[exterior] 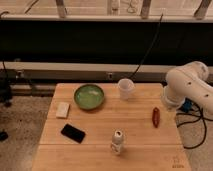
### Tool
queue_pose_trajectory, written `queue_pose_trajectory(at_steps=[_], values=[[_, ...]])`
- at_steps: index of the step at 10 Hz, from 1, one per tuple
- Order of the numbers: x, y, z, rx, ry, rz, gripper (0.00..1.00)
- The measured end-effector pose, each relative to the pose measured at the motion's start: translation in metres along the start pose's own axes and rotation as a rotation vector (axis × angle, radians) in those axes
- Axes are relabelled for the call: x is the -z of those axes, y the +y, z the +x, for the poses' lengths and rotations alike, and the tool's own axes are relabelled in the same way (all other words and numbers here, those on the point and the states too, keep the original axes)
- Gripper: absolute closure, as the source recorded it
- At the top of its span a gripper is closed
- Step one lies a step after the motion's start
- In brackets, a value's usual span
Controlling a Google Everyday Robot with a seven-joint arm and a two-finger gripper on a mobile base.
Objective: Knock the bottle over
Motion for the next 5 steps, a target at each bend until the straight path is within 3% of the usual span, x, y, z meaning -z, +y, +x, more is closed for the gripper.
queue_pose_trajectory(at_steps=[5], values=[[-0.0112,0.0072,-0.0083,0.011,0.007,-0.003,0.2]])
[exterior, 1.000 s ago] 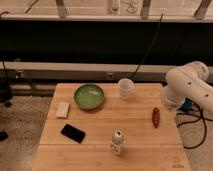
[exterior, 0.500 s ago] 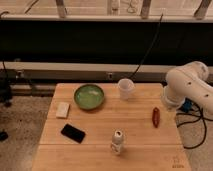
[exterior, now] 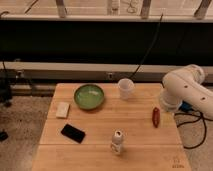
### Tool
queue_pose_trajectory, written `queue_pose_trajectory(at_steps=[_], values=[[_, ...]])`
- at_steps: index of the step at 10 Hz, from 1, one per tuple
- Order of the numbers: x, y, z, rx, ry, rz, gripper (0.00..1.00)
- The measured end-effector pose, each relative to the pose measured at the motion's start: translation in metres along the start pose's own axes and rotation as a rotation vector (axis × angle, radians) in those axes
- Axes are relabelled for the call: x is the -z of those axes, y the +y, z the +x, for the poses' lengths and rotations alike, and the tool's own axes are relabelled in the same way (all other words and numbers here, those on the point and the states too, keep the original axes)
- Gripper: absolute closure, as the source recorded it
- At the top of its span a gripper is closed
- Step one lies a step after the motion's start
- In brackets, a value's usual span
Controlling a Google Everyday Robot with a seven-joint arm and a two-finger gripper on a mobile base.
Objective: Knock the bottle over
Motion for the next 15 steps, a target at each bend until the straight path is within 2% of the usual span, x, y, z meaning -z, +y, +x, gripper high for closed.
queue_pose_trajectory(at_steps=[15], values=[[-0.02,0.021,-0.025,0.037,0.02,-0.007,0.2]])
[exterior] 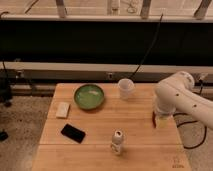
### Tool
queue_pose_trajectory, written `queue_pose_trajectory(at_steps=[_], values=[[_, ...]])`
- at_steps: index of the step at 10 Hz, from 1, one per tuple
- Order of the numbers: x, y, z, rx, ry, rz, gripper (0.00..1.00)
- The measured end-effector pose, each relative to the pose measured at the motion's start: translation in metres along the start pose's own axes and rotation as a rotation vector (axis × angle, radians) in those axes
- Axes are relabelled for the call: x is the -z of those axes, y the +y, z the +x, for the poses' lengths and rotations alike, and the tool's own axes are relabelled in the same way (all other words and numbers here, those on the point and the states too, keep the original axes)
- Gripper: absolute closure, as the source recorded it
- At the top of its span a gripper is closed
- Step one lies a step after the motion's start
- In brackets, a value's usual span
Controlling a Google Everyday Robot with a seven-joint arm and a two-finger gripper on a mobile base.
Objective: Knock the bottle over
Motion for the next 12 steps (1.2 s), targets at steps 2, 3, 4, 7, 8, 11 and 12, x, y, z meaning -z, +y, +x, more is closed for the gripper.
queue_pose_trajectory(at_steps=[2,3,4,7,8,11,12], values=[[-0.002,0.004,-0.006,0.009,0.002,-0.002,0.2],[-0.003,0.005,-0.008,0.01,0.002,-0.003,0.2],[-0.004,0.006,-0.01,0.012,0.005,-0.004,0.2],[-0.009,0.01,-0.017,0.019,0.007,-0.006,0.2],[-0.01,0.011,-0.02,0.023,0.007,-0.006,0.2],[-0.012,0.016,-0.027,0.033,0.01,-0.007,0.2],[-0.014,0.017,-0.028,0.034,0.011,-0.008,0.2]])
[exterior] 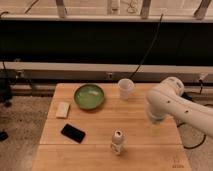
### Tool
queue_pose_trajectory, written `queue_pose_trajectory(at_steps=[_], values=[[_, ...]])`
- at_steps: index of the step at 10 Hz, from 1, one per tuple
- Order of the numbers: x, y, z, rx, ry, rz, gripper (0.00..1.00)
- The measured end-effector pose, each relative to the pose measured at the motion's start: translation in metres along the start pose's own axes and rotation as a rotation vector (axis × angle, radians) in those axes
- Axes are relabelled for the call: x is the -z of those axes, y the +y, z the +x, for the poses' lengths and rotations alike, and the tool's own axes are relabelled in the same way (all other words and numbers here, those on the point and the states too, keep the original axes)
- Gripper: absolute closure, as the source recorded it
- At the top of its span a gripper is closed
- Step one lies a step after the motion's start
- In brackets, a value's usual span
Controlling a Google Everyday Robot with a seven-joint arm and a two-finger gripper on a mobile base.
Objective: Knock the bottle over
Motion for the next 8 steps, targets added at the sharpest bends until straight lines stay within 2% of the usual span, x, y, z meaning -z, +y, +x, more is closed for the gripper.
queue_pose_trajectory(at_steps=[8], values=[[-0.011,0.011,-0.021,0.034,0.003,-0.007,0.2]])
